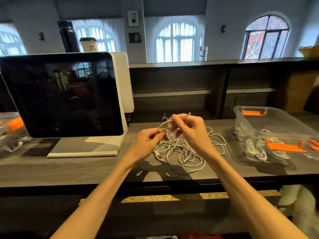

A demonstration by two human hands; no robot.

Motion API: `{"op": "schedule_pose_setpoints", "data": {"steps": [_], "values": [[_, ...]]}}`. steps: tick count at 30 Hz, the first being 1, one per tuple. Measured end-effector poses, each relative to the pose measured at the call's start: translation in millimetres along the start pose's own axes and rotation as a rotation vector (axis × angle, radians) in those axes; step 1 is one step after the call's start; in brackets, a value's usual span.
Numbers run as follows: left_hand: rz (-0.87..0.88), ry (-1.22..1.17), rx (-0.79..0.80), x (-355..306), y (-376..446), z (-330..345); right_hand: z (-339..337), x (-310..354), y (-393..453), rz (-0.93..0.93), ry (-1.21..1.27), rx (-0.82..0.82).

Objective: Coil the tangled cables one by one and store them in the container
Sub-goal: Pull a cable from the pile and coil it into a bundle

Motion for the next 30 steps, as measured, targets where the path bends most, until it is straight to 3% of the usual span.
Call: {"op": "schedule_pose_setpoints", "data": {"steps": [3,7,10,14,16,19,21,23,25,27,30], "values": [[0.077,0.220,0.010,-10,2,-4,-3,29,21,0.158,0.313,-0.188],[-0.016,-0.058,-0.169,-43,2,-16,-9,65,36,0.200,0.447,-0.114],[-0.111,-0.254,-0.218,-70,7,-23,-13,82,37,0.140,0.236,0.015],[-0.105,-0.453,-0.221,-107,17,-33,-13,102,32,-0.082,-0.376,0.230],[-0.046,-0.421,-0.154,-123,23,-38,-14,110,26,-0.077,-0.475,0.352],[0.060,-0.236,-0.011,-141,23,-37,-12,117,21,-0.092,-0.531,0.388],[0.082,-0.255,-0.090,-153,20,-38,-11,119,17,-0.099,-0.485,0.392],[-0.004,-0.383,-0.244,-159,22,-45,-15,121,13,-0.118,-0.420,0.345],[-0.143,-0.599,-0.303,-160,27,-58,-26,118,13,-0.133,-0.299,0.197],[-0.226,-0.733,-0.230,-158,28,-70,-37,116,18,-0.117,-0.118,0.051],[-0.262,-0.764,0.058,-162,18,-79,-45,123,29,-0.128,0.000,-0.028]]}}
Point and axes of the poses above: each hand's wrist, its own y-axis towards the middle knuckle, its own z-axis out of the palm, x = y × z, the point moved 1 cm from there along y, towards the middle knuckle, and after that the axes turned 11 degrees about -x, right-handed, at the moved point
